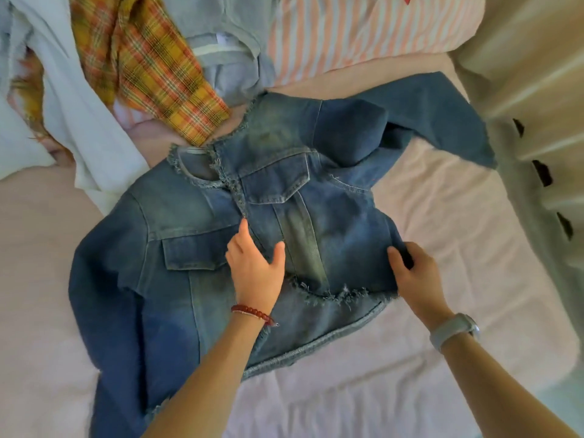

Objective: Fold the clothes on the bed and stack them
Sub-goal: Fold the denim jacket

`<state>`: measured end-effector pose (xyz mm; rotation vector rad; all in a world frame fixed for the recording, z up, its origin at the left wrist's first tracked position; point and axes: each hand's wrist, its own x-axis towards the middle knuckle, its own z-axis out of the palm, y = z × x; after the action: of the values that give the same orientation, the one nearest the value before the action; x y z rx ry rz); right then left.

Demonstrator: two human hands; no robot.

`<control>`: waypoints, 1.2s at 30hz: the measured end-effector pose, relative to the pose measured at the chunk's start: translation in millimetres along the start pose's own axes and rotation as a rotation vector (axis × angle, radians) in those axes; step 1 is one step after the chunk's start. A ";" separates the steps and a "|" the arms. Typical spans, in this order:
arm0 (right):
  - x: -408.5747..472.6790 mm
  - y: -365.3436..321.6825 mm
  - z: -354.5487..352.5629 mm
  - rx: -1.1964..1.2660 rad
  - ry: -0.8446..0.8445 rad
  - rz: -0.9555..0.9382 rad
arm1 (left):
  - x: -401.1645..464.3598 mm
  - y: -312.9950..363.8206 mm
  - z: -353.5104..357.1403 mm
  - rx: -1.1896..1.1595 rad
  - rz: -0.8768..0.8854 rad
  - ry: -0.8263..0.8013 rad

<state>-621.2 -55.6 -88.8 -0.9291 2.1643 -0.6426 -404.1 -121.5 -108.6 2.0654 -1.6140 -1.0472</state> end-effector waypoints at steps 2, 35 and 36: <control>-6.7 -3.5 -13.9 0.041 0.002 0.026 | -4.2 2.1 -2.7 -0.048 -0.072 -0.016; -54.4 69.9 -22.6 -0.777 -0.137 -0.436 | -65.2 17.0 13.5 0.506 0.467 -0.180; -50.8 69.2 -28.1 -0.746 -0.169 -0.445 | -65.7 22.7 17.4 0.578 0.449 -0.305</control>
<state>-645.9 30.9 -96.3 -1.8108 2.0643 0.0906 -438.5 -64.1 -82.8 1.7428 -2.6327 -0.8228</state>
